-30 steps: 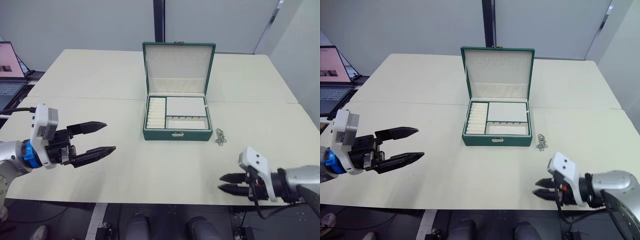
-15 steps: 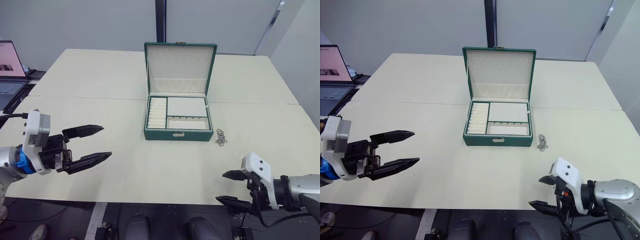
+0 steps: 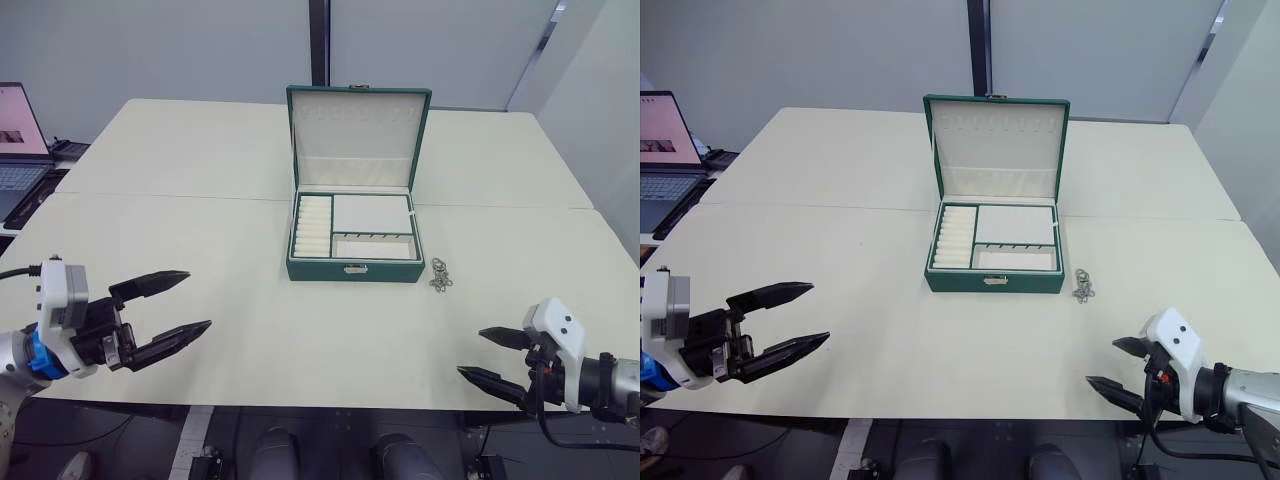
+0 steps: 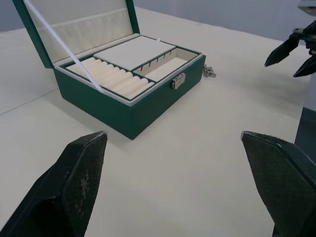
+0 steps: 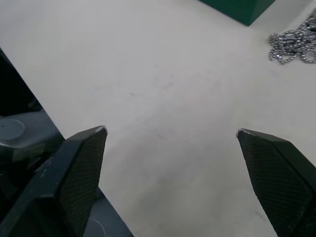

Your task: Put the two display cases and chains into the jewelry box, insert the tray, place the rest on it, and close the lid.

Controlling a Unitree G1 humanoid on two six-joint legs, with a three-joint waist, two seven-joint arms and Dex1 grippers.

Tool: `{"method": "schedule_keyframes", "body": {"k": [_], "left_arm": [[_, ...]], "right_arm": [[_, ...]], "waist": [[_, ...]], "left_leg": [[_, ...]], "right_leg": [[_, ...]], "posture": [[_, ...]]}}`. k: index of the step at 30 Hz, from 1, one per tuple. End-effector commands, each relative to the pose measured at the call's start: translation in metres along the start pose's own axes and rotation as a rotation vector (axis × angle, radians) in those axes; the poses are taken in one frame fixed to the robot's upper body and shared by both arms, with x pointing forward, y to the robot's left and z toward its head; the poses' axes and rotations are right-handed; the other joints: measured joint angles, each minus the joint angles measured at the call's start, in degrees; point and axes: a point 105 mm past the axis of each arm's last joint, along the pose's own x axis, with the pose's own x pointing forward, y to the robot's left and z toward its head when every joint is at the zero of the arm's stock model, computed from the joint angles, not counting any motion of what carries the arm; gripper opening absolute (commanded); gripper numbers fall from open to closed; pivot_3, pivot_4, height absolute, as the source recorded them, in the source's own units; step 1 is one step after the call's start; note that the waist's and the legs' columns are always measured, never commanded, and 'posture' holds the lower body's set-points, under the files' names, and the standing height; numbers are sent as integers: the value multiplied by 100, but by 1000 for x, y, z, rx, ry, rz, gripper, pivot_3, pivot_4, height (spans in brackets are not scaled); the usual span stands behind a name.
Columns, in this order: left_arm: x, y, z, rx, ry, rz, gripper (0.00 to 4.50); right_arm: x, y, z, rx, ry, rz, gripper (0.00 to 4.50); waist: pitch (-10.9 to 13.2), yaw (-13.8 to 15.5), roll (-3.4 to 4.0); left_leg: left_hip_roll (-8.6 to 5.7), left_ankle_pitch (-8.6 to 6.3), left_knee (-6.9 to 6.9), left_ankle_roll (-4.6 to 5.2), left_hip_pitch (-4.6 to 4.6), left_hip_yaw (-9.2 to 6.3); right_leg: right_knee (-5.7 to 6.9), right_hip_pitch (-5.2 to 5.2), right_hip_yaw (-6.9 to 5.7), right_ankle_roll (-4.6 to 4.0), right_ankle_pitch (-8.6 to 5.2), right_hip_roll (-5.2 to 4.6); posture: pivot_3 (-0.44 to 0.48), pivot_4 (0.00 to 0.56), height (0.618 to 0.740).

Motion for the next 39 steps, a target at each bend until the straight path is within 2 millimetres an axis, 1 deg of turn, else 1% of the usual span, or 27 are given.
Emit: {"method": "schedule_keyframes", "body": {"k": [1,4,7,11,12,16,20,24,32,39], "left_arm": [[-1,1,5,32,-10,-2,4500],[4,-1,11,50,-15,-42,4500],[23,-9,32,72,-75,-143,4500],[39,-19,45,83,-97,-242,4500],[40,-21,46,82,-96,-256,4500],[42,-21,47,85,-96,-275,4500],[46,-20,47,87,-105,-286,4500],[45,-20,51,95,-109,-290,4500],[46,-20,53,101,-107,-281,4500],[46,-21,53,107,-109,-275,4500]], "right_arm": [[-5,-3,6,-38,-13,-22,4462],[-5,-9,11,-44,-30,-51,4462],[1,-26,20,-35,-73,-148,4462],[9,-40,31,-26,-115,-243,4462],[10,-42,34,-27,-125,-261,4462],[26,-49,42,2,-154,-329,4462],[47,-52,41,38,-147,-365,4462],[66,-62,34,72,-125,-412,4462],[83,-72,34,75,-137,-441,4462],[95,-72,36,76,-145,-430,4462]], "waist": [[-1,0,0],[-1,1,-2],[-3,1,-5],[-9,3,-11],[-9,1,-10],[-6,-51,-4],[-7,-35,-6],[-6,-13,-4],[-6,-6,-3],[-6,-4,-3]], "left_leg": [[0,0,0,0,0,0],[-1,0,3,0,1,0],[-1,0,6,0,2,-4],[-2,0,6,0,-1,-3],[-2,0,3,0,-2,-3],[2,1,-1,-1,-2,1],[0,1,0,-1,-2,-1],[0,0,1,-1,-2,1],[0,1,1,-1,-2,1],[1,1,1,-1,-2,0]], "right_leg": [[0,-2,0,0,0,0],[0,0,-1,0,0,-1],[2,-2,-4,0,0,-1],[2,8,-2,0,0,-1],[1,8,-1,0,0,-1],[5,-1,7,0,0,4],[6,-1,4,0,0,2],[6,-4,5,0,0,2],[9,-5,5,0,0,2],[9,-5,4,0,0,2]], "posture": [[0,150,740],[0,150,740],[0,150,740],[0,150,740],[0,150,740],[0,150,740],[0,150,740],[0,150,740],[0,150,740],[0,150,740]]}}
